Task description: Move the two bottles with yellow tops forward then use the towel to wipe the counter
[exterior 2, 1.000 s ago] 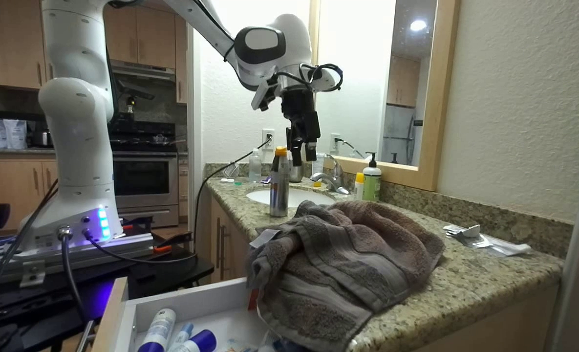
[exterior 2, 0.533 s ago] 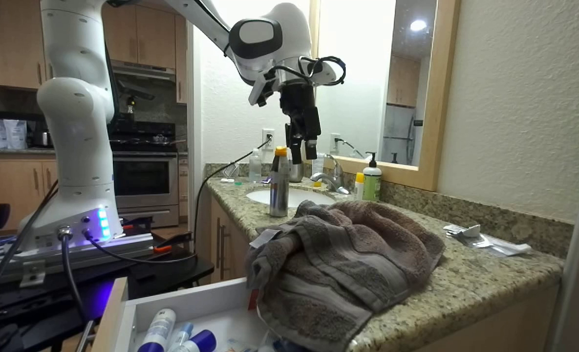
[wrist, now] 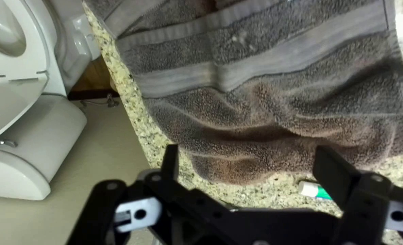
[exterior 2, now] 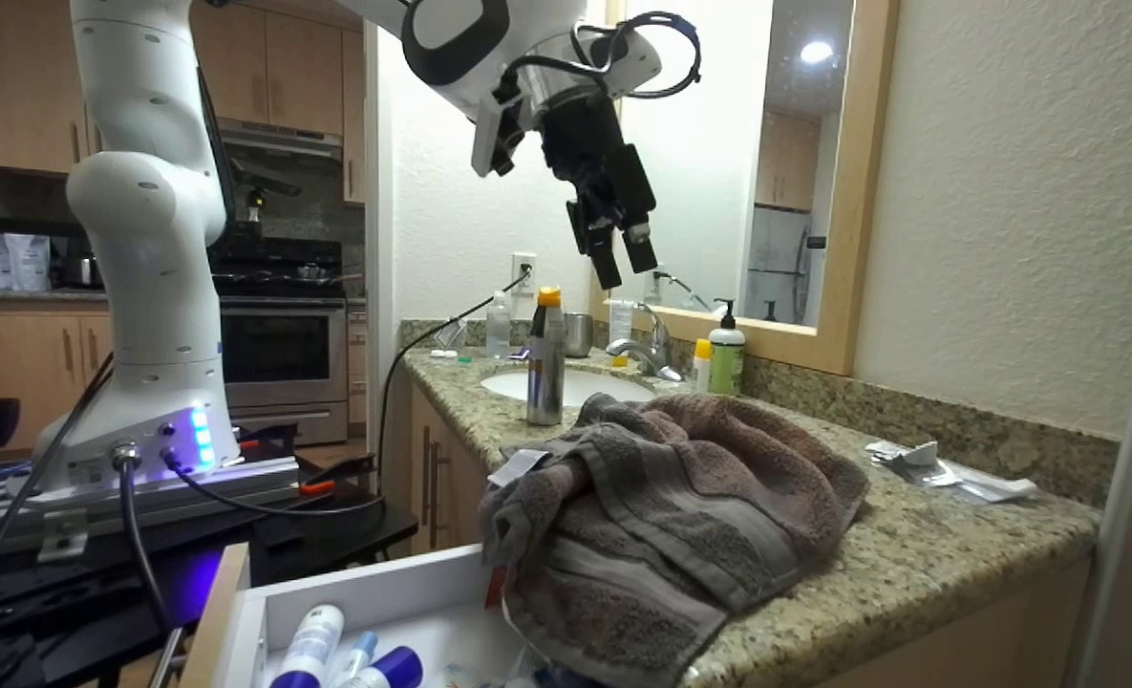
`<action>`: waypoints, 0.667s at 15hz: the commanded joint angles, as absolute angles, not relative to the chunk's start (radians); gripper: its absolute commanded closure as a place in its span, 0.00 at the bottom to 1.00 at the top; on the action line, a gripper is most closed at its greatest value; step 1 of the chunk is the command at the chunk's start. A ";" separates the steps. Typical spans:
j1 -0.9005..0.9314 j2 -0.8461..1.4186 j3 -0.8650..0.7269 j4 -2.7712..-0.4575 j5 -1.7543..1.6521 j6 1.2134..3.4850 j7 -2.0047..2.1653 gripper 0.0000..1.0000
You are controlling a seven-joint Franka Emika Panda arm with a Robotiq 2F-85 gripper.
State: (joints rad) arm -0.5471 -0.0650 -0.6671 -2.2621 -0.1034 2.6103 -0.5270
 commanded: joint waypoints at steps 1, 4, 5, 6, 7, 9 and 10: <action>-0.529 -0.065 -0.663 -2.270 -0.115 2.631 -0.490 0.00; -0.526 -0.055 -0.661 -2.273 -0.116 2.645 -0.473 0.00; -0.527 -0.055 -0.662 -2.273 -0.116 2.646 -0.473 0.00; -0.522 -0.067 -0.654 -2.296 -0.147 2.650 -0.463 0.00; -0.515 -0.073 -0.644 -2.291 -0.176 2.651 -0.457 0.00; -0.503 -0.146 -0.620 -2.344 -0.275 2.678 -0.436 0.00; -0.498 -0.170 -0.601 -2.353 -0.338 2.685 -0.408 0.00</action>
State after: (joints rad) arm -0.5079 -0.0727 -0.6404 -2.2823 -0.2128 2.6508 -0.4558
